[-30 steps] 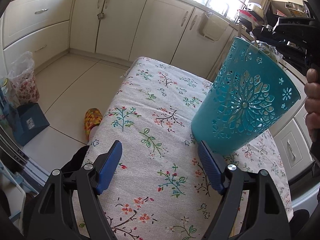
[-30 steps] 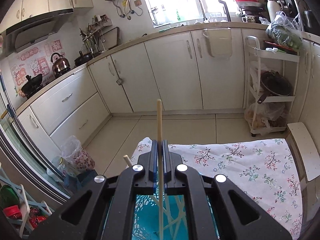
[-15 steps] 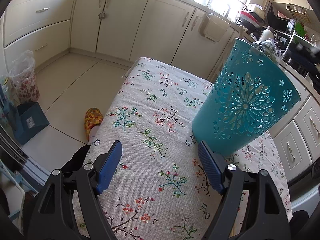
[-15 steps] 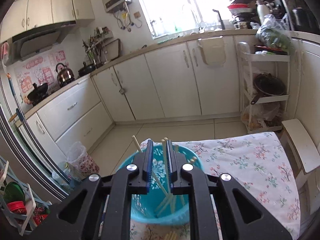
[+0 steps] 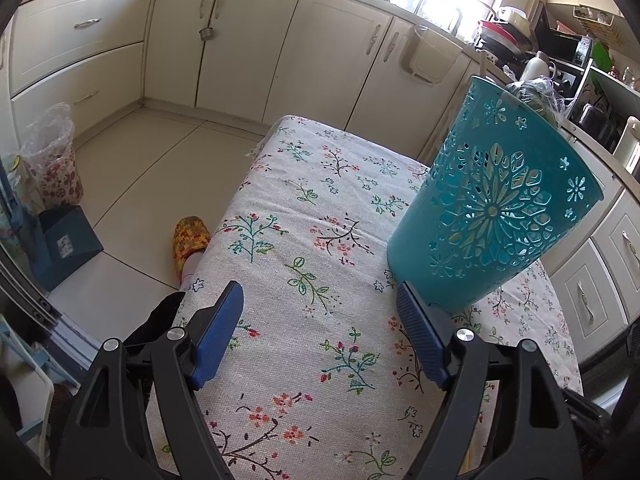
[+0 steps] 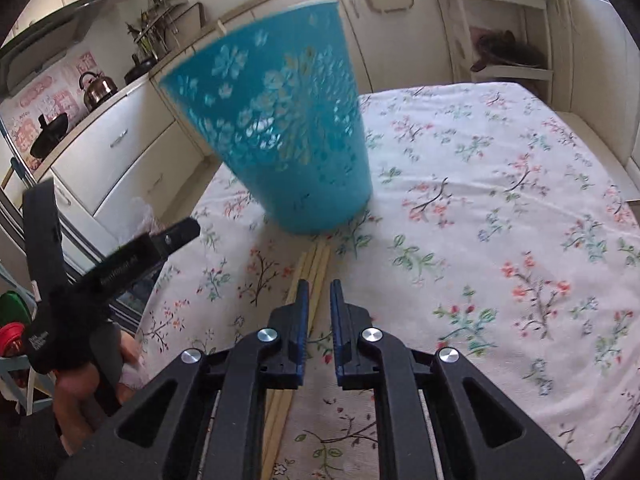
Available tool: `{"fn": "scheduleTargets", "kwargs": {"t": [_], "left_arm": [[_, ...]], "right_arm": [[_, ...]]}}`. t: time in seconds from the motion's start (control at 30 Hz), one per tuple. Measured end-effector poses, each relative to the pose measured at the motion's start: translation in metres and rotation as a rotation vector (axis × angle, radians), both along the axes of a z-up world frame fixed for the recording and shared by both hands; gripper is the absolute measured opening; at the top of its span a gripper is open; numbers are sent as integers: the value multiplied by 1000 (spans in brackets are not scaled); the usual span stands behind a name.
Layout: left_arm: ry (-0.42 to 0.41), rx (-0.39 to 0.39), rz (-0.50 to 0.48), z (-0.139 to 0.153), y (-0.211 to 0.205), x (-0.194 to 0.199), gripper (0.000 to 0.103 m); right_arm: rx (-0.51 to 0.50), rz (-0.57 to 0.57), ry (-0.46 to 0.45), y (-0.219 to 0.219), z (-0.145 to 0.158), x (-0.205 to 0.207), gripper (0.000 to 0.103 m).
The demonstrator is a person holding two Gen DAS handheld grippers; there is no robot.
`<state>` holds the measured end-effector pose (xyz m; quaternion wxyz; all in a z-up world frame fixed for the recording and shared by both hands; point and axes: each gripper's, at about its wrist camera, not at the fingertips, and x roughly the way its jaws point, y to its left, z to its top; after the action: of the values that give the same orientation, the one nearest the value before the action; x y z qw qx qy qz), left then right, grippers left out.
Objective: Organize utensils
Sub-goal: 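Move the left tool back to the bundle and grasp one stick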
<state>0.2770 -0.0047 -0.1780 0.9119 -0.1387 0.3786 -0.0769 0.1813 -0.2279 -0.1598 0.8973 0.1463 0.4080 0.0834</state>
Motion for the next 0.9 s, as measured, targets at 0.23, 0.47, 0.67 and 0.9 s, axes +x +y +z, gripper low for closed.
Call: {"fn": "scheduleTargets", "kwargs": {"t": [0.23,0.47,0.67,0.9], "left_arm": [[-1,-2,-1,0,1,0,75],[-3,-6,-3,-1,1,0,75],[-2,-4,-3,-1,1,0,75],[-8,42,-34,2,-9,-3,77]], "right_arm": [[-46,26,41,14,-10,10,11],[-111,55,43,19,-17,7,11],[-166,50,39,14,-18,3,11],[-150,27,47,-8,-21,-9,11]]}}
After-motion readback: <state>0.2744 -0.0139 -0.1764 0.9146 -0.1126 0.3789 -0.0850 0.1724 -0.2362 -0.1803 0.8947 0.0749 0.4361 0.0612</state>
